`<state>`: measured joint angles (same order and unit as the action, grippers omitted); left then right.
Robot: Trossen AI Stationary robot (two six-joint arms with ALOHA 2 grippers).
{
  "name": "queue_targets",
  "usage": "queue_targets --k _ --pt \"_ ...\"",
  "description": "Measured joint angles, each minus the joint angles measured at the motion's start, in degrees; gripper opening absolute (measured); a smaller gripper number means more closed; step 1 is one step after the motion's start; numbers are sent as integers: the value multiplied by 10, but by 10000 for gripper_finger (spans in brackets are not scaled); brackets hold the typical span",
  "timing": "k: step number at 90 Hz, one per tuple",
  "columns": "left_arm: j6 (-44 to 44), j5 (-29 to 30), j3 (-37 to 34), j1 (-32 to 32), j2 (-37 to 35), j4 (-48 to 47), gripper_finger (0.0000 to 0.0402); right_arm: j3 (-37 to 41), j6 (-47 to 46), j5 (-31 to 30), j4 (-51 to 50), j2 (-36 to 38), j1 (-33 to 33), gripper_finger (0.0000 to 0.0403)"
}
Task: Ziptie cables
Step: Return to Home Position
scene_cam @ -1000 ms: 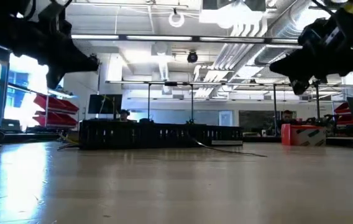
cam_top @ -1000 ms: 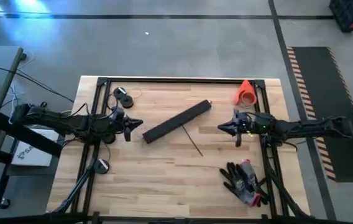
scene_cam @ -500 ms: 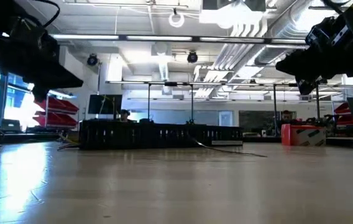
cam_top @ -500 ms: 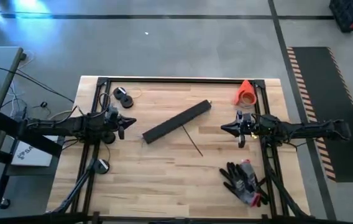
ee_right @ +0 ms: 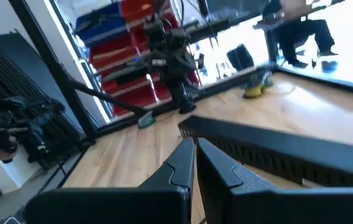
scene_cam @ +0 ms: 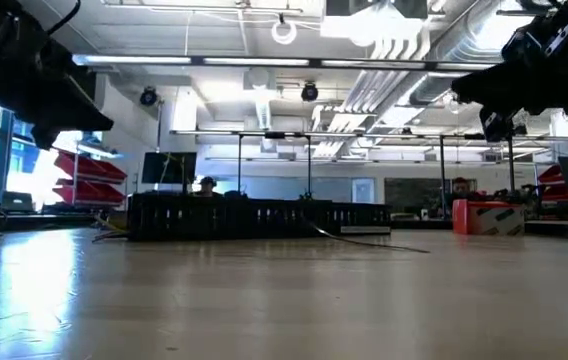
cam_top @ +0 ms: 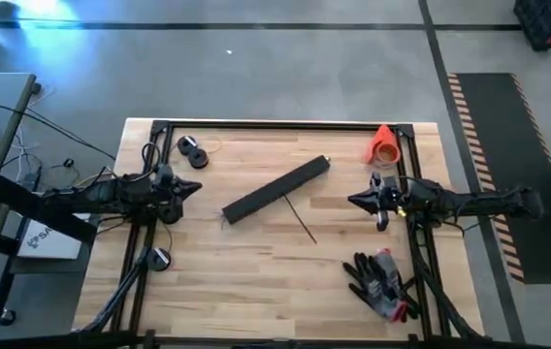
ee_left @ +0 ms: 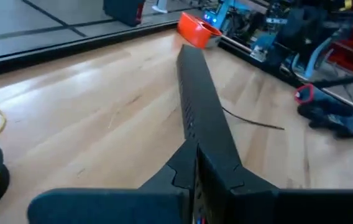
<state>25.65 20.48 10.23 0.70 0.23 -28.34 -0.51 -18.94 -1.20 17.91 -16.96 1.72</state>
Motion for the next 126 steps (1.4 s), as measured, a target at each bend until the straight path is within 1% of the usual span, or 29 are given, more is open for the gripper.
queue_targets --k 9,24,34,41,51,67,82,111,126 --pt "-21 1 -1 20 0 9 0 0 10 -1 -18 14 0 0" --pt "-84 2 -1 55 0 89 0 0 7 -1 -49 17 0 0" --pt "-123 -7 -1 76 0 139 0 0 -8 9 -57 16 0 0" --pt "-130 -5 -12 87 0 187 0 0 -29 12 -70 16 0 0" --pt "-147 -7 -29 94 0 224 0 0 -64 12 -80 16 0 0" --pt "-97 2 -50 97 2 216 0 0 -65 12 -88 16 0 0" --pt "-94 3 -50 97 2 185 0 0 -66 12 -89 16 0 0" --pt "-93 3 -49 96 2 181 0 0 -66 12 -92 17 -1 0" --pt "-93 4 -49 99 0 177 0 0 -66 12 -121 72 -19 0"
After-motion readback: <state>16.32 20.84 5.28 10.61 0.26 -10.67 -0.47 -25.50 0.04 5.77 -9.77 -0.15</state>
